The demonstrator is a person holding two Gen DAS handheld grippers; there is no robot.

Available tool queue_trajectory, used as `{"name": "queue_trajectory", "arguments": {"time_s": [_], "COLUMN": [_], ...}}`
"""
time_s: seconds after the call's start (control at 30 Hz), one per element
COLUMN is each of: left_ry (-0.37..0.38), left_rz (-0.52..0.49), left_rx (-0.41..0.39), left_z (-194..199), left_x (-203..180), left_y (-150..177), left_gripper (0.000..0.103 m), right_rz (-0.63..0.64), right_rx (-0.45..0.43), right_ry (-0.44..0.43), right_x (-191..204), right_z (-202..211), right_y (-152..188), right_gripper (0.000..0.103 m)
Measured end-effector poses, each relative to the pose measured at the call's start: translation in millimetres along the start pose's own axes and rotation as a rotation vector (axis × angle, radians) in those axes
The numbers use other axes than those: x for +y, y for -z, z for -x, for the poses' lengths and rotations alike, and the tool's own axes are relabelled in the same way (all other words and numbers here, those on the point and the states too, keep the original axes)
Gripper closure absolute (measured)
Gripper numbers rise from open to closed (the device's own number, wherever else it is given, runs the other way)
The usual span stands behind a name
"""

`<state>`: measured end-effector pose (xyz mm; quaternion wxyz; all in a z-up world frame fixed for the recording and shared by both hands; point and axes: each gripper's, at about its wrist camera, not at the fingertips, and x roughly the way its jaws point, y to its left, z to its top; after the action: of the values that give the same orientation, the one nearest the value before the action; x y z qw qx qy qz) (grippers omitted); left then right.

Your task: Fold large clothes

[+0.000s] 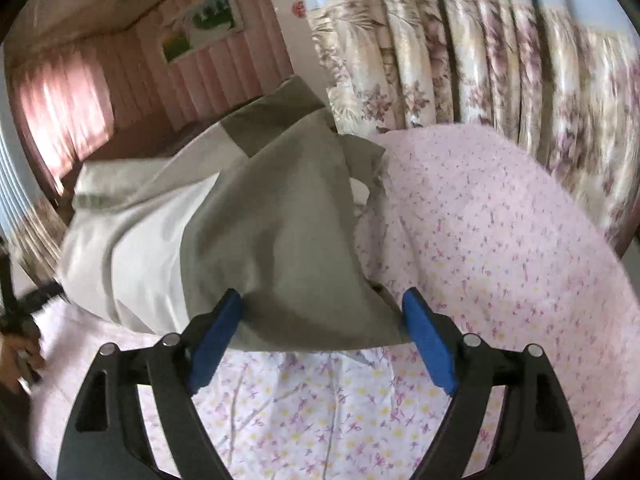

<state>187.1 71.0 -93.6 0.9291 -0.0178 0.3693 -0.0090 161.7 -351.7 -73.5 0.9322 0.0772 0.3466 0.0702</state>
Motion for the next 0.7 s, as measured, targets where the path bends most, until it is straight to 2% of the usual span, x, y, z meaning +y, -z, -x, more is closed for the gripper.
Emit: {"name": "queue_trajectory", "arguments": {"time_s": [0.07, 0.13, 0.17, 0.2, 0.23, 0.27, 0.3, 0.33, 0.37, 0.47, 0.57, 0.7], "left_ry": [0.002, -0.005, -0.008, -0.006, -0.001, 0.012, 0.045, 0.076, 0.107, 0.133, 0.143, 0.150], "left_rz": [0.016, 0.017, 0.009, 0.005, 0.003, -0.001, -0.005, -0.005, -0.003, -0.011, -0.012, -0.024], "left_rx": [0.023, 0.036, 0.043, 0.049, 0.052, 0.051, 0.050, 0.052, 0.050, 0.025, -0.002, -0.020], "left_z": [-6.1, -11.2, -14.4, -17.8, -19.7, -22.1, -24.0, -25.8, -26.0, -22.0, -14.5, 3.5], "left_x": [1.4, -0.5, -2.4, -3.4, -3.9, -5.3, -7.2, -7.4, -8.0, -11.0, -8.7, -0.8], "left_y": [-1.4, -5.3, -7.6, -9.8, -11.1, -14.1, -16.7, -17.1, -18.9, -20.7, -21.3, -23.7], "left_gripper": [0.003, 0.003, 0.003, 0.003, 0.003, 0.007, 0.021, 0.029, 0.050, 0.092, 0.099, 0.100], "right_rz": [0.004, 0.017, 0.022, 0.024, 0.022, 0.023, 0.027, 0.029, 0.027, 0.018, 0.027, -0.007], "right_rx": [0.000, 0.013, 0.020, 0.028, 0.036, 0.039, 0.034, 0.028, 0.022, -0.005, -0.038, -0.058], "right_ry": [-0.001, 0.005, 0.013, 0.015, -0.005, -0.014, -0.014, -0.010, -0.009, -0.008, -0.016, -0.070], "right_x": [0.8, 1.8, 2.1, 1.7, 1.5, 1.9, 2.7, 4.6, 5.2, 5.8, 7.7, 2.4], "right_z": [-1.9, -4.9, -5.9, -6.4, -7.4, -7.7, -7.0, -5.8, -4.7, 0.3, 10.2, 28.5], "right_y": [-0.1, 1.2, 2.0, 2.9, 2.6, 1.9, 2.0, 2.2, 1.9, 1.1, 0.0, -4.6], "right_gripper": [0.022, 0.029, 0.046, 0.070, 0.079, 0.086, 0.090, 0.090, 0.092, 0.095, 0.097, 0.098]}}
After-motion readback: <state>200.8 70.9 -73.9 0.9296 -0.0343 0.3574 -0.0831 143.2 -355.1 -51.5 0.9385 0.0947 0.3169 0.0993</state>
